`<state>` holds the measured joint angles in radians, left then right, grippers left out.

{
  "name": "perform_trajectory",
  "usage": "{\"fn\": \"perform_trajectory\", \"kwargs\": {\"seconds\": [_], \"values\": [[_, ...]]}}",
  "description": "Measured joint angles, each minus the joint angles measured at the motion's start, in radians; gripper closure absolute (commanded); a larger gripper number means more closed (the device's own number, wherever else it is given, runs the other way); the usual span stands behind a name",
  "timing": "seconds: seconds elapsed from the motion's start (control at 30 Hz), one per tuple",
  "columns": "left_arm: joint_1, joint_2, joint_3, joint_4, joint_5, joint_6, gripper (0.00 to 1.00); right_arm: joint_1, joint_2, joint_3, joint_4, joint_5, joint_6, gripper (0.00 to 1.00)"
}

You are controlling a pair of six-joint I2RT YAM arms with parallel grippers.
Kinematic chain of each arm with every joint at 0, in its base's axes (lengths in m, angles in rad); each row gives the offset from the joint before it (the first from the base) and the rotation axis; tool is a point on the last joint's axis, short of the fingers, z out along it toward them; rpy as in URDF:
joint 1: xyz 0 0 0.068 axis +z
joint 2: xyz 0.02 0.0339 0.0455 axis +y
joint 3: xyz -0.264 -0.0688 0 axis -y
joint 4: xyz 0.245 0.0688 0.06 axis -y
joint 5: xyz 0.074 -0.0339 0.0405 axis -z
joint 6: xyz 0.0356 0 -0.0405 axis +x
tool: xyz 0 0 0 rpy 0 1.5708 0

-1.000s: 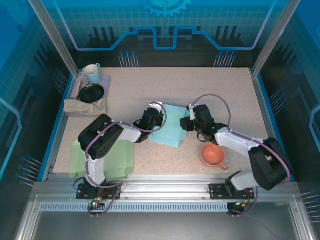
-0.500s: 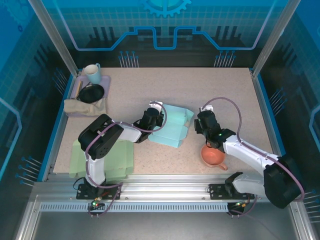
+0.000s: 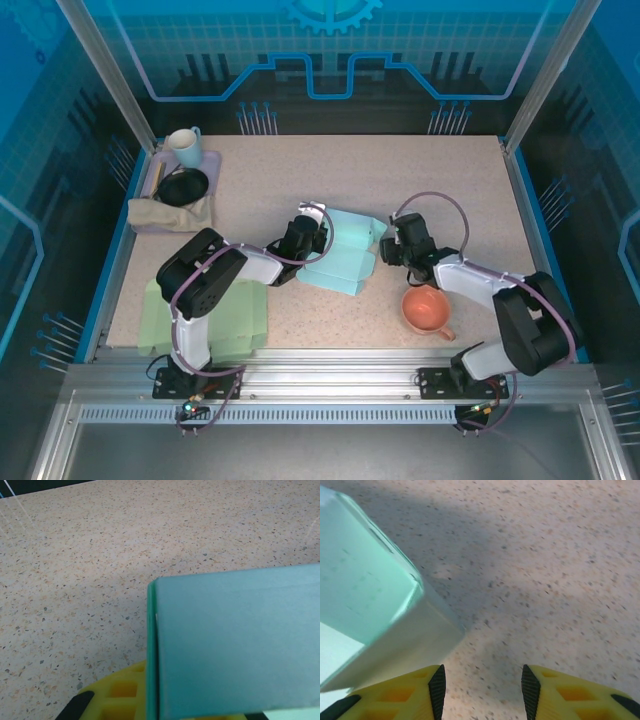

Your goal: Fold the paper box

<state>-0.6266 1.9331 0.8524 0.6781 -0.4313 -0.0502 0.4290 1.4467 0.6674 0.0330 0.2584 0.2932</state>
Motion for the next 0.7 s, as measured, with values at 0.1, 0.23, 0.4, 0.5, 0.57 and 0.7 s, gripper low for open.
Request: {"fn": "perform_trajectory", "kwargs": {"seconds": [0.1, 0.23, 0.4, 0.5, 0.57, 0.7], "values": [[0.0, 0.0, 0.0, 0.0, 0.0, 0.0, 1.0, 0.0, 0.021, 0.002, 0.034, -0.031, -0.026, 0.54], [0.0, 0.0, 0.0, 0.0, 0.003, 0.001, 1.0, 0.0, 0.045, 0.012, 0.06, -0.064, -0.06, 0.54], [0.001, 0.0, 0.0, 0.001, 0.009, 0.008, 1.0, 0.0, 0.066, 0.029, 0.069, -0.089, -0.094, 0.54], [0.003, 0.0, 0.0, 0.002, 0.018, 0.014, 1.0, 0.001, 0.069, 0.029, 0.077, -0.106, -0.114, 0.55], [0.003, 0.0, 0.0, 0.003, 0.022, 0.021, 1.0, 0.003, 0.07, 0.029, 0.086, -0.115, -0.127, 0.56], [0.005, 0.0, 0.0, 0.004, 0.029, 0.026, 1.0, 0.005, 0.076, 0.029, 0.102, -0.13, -0.142, 0.59]]}}
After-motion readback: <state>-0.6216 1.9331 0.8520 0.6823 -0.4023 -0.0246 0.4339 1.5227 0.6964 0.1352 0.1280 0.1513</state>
